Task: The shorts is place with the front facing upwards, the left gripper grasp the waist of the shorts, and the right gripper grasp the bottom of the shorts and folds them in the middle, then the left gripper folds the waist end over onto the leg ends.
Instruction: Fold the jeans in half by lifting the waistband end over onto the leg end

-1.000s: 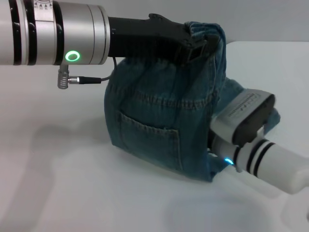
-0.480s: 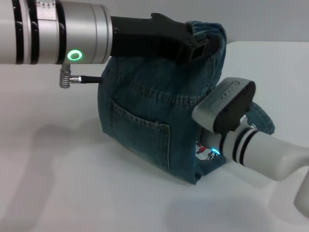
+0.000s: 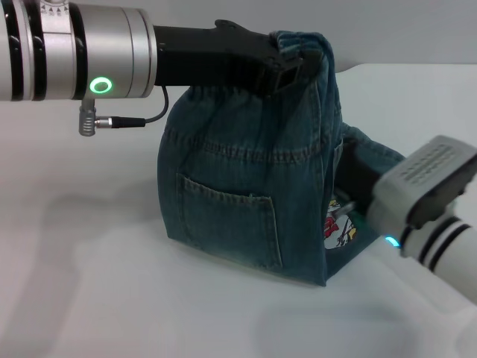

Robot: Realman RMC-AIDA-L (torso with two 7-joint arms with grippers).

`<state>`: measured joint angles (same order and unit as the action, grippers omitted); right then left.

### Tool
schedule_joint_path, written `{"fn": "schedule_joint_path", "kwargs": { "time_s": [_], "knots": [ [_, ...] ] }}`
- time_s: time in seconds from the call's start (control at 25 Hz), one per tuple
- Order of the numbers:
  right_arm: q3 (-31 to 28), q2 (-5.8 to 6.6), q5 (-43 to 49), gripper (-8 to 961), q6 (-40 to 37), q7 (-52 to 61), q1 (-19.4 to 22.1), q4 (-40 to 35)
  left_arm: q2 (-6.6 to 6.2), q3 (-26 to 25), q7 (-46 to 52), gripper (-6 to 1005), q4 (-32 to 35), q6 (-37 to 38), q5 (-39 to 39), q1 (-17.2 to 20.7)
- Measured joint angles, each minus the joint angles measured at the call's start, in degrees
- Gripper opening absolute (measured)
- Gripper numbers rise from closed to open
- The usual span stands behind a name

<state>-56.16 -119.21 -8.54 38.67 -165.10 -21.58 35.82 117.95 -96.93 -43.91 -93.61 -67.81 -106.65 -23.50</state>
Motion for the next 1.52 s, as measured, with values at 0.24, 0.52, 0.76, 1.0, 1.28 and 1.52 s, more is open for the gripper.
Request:
{"fn": "schedule_joint_path", "kwargs": {
  "time_s": [0.24, 0.52, 0.76, 1.0, 1.28, 1.52],
  "knots": [
    [-11.9, 0.0, 5.1, 0, 0.2, -0.1, 3.7, -1.0, 0.0, 0.0, -0.5, 93, 0.8, 0.4, 0.0, -0.4],
    [-23.6, -0.09, 10.6, -1, 1.8, -0.1, 7.1, -1.5, 0.01, 0.0, -1.5, 94, 3.2, 0.9, 0.2, -1.5],
    [-32.8, -0.32, 14.1, 0, 2.9, -0.3, 9.3, -1.8, 0.17, 1.1, -1.6, 95, 3.5, 1.4, 0.5, -1.6],
    [-37.5, -0.35, 15.8, 0, 3.6, -0.3, 11.2, -1.7, 0.24, 4.7, -3.8, 95, 6.5, 1.6, 3.7, -3.2],
    [-38.5, -0.44, 16.6, -1, 4.0, -0.3, 11.5, -1.8, 0.35, 6.8, -4.7, 96, 12.4, 2.9, 4.3, -7.0],
    [-38.8, -0.43, 16.7, -1, 4.5, -0.3, 11.8, -1.9, 0.38, 8.1, -6.1, 97, 17.5, 6.1, 7.0, -9.5]
  ]
}}
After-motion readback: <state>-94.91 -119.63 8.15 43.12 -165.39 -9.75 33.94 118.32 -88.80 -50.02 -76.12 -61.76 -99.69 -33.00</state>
